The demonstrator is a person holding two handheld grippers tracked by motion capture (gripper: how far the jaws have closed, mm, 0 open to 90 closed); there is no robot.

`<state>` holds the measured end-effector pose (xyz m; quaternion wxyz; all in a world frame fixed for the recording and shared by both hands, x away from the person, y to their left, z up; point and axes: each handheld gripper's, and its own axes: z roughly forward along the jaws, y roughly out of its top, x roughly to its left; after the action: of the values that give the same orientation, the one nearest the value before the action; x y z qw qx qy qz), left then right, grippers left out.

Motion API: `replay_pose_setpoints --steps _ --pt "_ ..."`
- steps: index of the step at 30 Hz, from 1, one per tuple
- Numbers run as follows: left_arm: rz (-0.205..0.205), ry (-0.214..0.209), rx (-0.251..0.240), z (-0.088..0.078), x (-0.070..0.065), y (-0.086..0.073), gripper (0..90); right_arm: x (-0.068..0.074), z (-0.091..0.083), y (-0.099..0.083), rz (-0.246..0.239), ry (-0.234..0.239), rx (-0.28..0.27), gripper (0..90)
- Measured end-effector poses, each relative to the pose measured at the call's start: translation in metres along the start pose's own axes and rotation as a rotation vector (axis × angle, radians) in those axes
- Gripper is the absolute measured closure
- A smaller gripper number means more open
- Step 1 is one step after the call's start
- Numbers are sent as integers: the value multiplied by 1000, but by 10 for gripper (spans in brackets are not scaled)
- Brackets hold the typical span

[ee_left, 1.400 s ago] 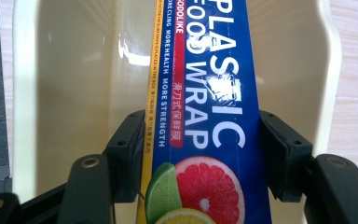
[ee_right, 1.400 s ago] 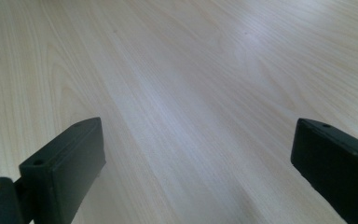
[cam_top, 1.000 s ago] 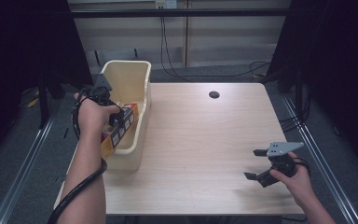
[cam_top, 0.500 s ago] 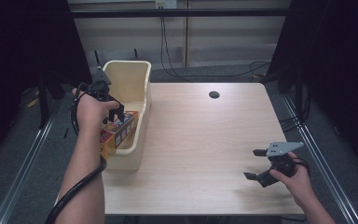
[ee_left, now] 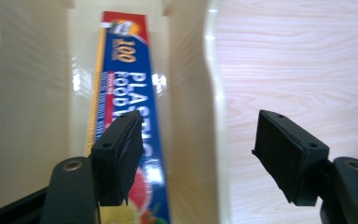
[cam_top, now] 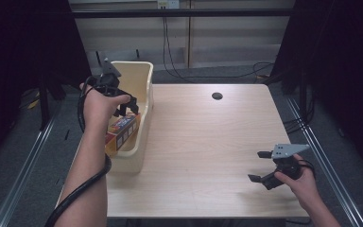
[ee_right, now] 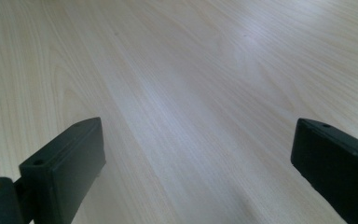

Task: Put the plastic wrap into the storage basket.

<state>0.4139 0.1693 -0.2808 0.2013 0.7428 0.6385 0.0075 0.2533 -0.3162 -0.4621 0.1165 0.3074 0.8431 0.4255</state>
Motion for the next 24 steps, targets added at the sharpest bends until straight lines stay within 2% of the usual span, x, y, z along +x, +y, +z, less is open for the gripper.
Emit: replay_pose_setpoints --steps 8,24 --pt "74 -48 -27 2 -23 2 281 0 -1 0 -1 3 -2 27" --pt "151 -121 -31 13 -53 1 197 1 0 1 -6 9 -2 27"
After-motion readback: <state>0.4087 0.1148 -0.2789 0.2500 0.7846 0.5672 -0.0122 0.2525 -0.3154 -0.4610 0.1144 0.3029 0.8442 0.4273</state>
